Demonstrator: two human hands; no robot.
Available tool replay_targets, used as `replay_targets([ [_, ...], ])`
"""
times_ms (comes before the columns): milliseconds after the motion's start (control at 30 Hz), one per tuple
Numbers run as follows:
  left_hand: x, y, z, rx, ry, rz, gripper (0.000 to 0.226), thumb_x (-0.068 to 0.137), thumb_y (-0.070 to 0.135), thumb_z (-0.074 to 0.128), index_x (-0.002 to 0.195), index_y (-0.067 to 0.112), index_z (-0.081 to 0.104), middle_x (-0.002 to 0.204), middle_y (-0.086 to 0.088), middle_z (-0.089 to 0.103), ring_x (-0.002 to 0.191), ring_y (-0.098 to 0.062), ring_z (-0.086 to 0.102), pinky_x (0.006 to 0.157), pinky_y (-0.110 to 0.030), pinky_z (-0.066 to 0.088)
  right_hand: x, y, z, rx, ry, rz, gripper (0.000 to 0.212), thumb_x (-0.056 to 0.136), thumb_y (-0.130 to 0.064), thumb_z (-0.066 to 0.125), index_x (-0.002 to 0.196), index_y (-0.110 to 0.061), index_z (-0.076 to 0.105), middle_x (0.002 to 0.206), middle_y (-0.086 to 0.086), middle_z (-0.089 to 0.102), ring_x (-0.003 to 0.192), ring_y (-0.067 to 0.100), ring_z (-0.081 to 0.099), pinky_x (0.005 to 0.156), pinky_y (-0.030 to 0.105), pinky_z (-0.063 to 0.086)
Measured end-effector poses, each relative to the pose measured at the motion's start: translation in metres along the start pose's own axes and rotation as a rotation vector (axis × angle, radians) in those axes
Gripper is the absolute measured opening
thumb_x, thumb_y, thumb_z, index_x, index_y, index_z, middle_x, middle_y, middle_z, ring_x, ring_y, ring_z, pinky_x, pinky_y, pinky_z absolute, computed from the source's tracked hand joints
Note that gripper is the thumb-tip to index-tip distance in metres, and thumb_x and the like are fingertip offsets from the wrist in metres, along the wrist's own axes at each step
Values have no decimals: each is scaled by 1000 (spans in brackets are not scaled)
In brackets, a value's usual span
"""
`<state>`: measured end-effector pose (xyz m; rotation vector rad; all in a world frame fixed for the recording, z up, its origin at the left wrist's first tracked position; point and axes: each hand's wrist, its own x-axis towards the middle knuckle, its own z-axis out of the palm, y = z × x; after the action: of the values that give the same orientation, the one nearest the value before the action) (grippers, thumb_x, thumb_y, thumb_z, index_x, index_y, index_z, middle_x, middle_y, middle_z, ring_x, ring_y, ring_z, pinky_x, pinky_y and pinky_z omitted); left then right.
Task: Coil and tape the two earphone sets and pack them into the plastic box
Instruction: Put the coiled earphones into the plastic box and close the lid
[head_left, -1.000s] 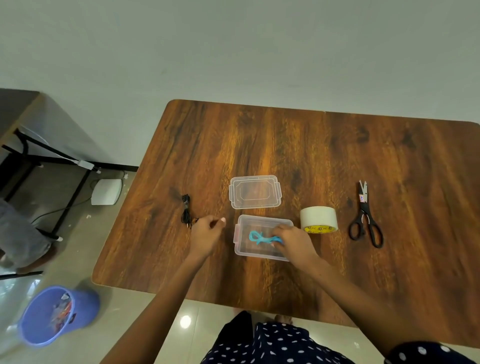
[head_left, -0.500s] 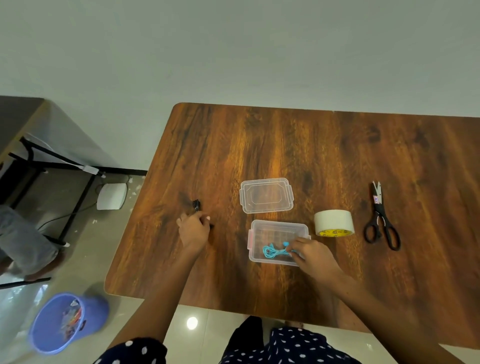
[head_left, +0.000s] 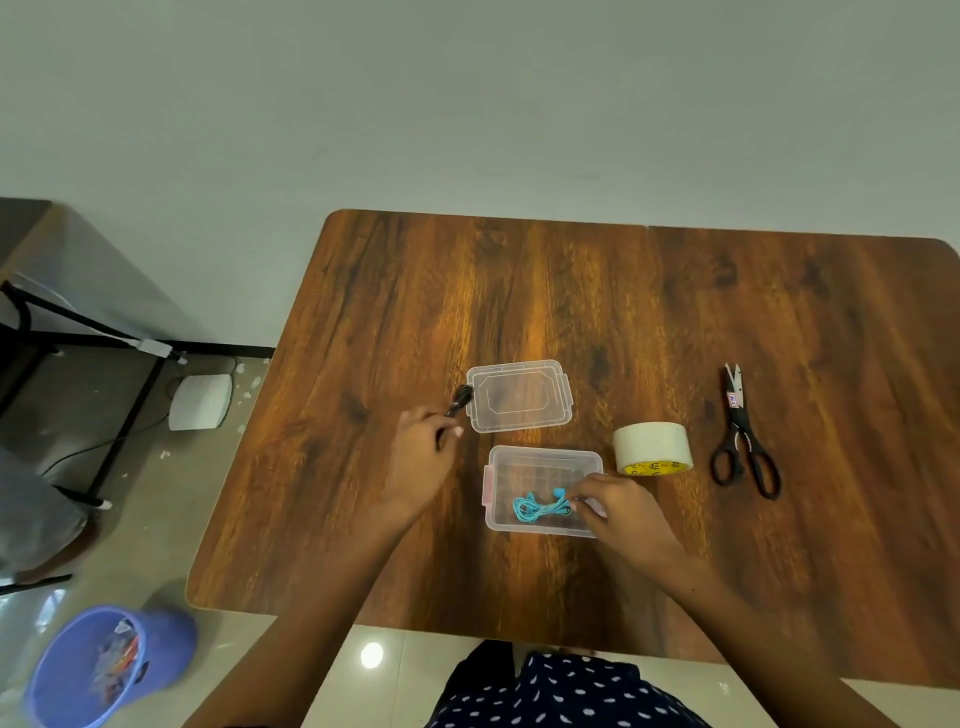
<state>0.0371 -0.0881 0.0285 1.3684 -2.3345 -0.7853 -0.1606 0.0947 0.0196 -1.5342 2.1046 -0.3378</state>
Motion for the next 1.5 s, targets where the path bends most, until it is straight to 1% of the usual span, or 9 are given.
replay_targets([
  [100,-7,30,1,-26,-93,251,20,92,16,60,108,11,71,113,-1,62,106,-7,46,83,-9,32,-2,2,-6,21,36,15,21,89,-20,63,108,-17,70,114,-1,70,102,9,64,72,5,42],
  [233,-18,53,15,16,-235,481,21,93,21,56,106,12,71,111,-1,64,104,-9,51,86,-16,36,-9,5,-12,25,45,33,18,89,-19,63,104,-17,71,111,-2,70,98,7,64,68,-1,34],
  [467,-18,54,47,346,-389,589,33,98,32,45,121,17,63,132,1,54,121,-12,43,101,-27,33,-15,11,-14,3,31,35,19,91,-23,59,107,-19,69,114,-3,68,100,8,63,66,0,32],
  [567,-16,50,48,304,-400,516,30,96,33,51,116,19,67,142,2,47,130,-13,39,110,-31,30,-15,11,-14,14,24,21,20,92,-23,59,108,-19,68,116,-3,67,101,8,62,67,0,33],
  [667,-13,43,41,95,-255,403,23,93,28,56,103,14,72,131,-3,56,120,-16,48,100,-31,40,-8,7,-17,58,51,16,19,90,-18,60,107,-15,69,112,-1,68,100,9,62,69,0,35],
  [767,-4,27,35,-111,-132,163,25,97,19,51,114,10,65,127,-9,59,121,-23,49,99,-33,38,11,0,-18,153,125,17,20,90,-6,57,107,-9,67,111,5,67,100,17,63,76,14,47],
  [1033,12,0,32,-571,-450,-372,51,100,36,40,146,16,32,153,-6,32,140,-24,32,112,-40,28,81,-9,-6,231,12,250,33,97,-9,43,130,-4,45,129,19,54,116,33,53,97,39,44],
  [1333,19,17,29,-805,-459,-421,36,102,39,27,129,27,47,148,-2,39,130,-13,38,106,-35,28,95,-9,-11,343,-30,320,40,99,-17,42,135,1,44,135,22,48,123,35,46,103,41,38],
  [1500,16,19,24,-759,-345,-396,41,97,21,50,136,8,47,135,-9,51,127,-23,47,104,-36,40,81,-13,-22,352,185,279,43,91,4,47,133,-2,49,126,20,48,108,29,55,95,27,39],
])
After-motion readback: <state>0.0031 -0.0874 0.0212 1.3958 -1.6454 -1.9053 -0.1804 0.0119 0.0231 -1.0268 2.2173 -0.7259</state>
